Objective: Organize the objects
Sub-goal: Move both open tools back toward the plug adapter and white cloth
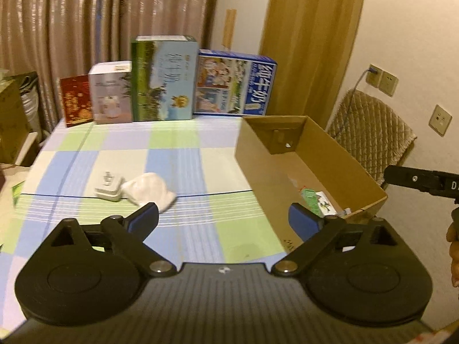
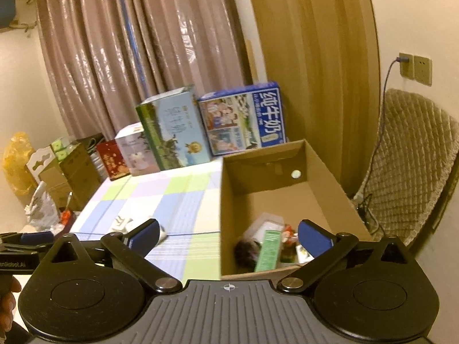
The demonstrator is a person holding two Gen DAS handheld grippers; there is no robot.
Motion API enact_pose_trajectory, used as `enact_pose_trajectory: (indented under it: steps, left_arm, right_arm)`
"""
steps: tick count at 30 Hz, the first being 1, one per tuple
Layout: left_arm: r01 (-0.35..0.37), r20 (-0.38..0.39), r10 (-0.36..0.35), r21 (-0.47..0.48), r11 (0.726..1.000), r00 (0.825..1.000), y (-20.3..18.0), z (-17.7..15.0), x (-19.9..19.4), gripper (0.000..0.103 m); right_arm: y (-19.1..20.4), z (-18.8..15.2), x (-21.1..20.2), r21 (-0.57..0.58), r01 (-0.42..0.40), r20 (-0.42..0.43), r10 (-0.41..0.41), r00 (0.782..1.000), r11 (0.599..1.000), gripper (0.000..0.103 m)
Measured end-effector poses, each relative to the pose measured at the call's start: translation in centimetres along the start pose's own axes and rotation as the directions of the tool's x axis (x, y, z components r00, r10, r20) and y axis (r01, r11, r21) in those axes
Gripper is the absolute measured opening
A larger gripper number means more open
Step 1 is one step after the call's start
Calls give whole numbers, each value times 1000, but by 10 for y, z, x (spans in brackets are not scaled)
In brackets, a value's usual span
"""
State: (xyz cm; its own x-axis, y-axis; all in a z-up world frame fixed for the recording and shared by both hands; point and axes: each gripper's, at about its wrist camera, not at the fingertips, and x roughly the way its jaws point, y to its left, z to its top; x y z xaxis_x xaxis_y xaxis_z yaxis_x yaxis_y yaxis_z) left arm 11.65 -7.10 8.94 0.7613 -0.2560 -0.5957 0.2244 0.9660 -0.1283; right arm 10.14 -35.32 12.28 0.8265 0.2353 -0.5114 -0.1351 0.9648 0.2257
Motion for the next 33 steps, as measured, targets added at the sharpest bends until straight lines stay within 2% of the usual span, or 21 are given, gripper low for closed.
enact_pose_trajectory:
  steps: [2, 19, 33]
  left_arm:
    - [-18, 13, 18, -7, 1000, 1000, 9, -2, -11, 102]
    - [-141, 38, 145, -86, 986, 989, 86, -23, -66, 102]
    - [-202, 20, 207, -127, 971, 978, 129, -32, -74, 102]
  right_arm:
    - [9, 0, 0, -7, -8, 1, 8, 1000, 1000, 101]
    - [71, -9, 6, -97, -80, -20, 79, 997, 992, 101]
    - [99, -21, 27, -122, -123, -59, 116, 991, 985, 101]
